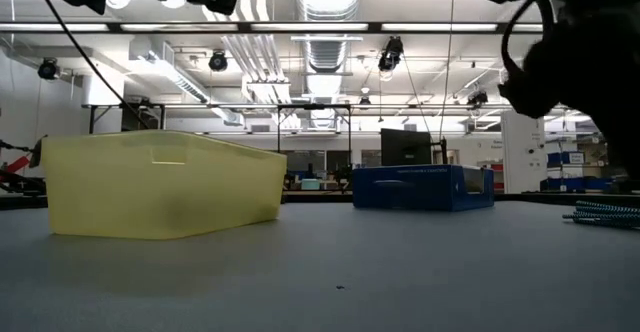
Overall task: Pick and place USB-C Cables
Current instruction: Put the blue charger cable into the yellow bin
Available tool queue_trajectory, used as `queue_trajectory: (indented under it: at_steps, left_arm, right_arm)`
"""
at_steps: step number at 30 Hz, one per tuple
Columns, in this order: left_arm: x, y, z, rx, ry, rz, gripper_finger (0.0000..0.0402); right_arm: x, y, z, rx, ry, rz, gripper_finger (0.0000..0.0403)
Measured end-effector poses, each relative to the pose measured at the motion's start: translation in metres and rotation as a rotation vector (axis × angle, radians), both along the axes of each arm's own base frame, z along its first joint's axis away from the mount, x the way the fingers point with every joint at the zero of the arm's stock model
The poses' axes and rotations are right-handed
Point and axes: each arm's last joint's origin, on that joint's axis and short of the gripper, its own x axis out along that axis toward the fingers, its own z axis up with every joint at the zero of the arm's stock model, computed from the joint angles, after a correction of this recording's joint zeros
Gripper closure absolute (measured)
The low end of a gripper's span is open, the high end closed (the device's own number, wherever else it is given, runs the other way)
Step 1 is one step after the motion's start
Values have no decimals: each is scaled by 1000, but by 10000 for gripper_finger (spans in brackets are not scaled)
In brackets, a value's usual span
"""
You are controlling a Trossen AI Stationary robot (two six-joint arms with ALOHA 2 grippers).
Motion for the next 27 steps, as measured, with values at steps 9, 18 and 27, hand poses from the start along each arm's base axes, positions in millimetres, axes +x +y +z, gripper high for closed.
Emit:
queue_trajectory:
  at_steps: [9, 18, 27]
  left_arm:
    - [0, 0, 0, 0, 2, 0, 336]
    - [1, 0, 0, 1, 2, 11, 336]
    - [1, 0, 0, 0, 2, 13, 336]
  right_arm:
    - [4, 9, -27, -45, 91, 21, 220]
    - [9, 10, -44, -62, 128, 83, 251]
    - [10, 10, -39, -68, 71, 104, 343]
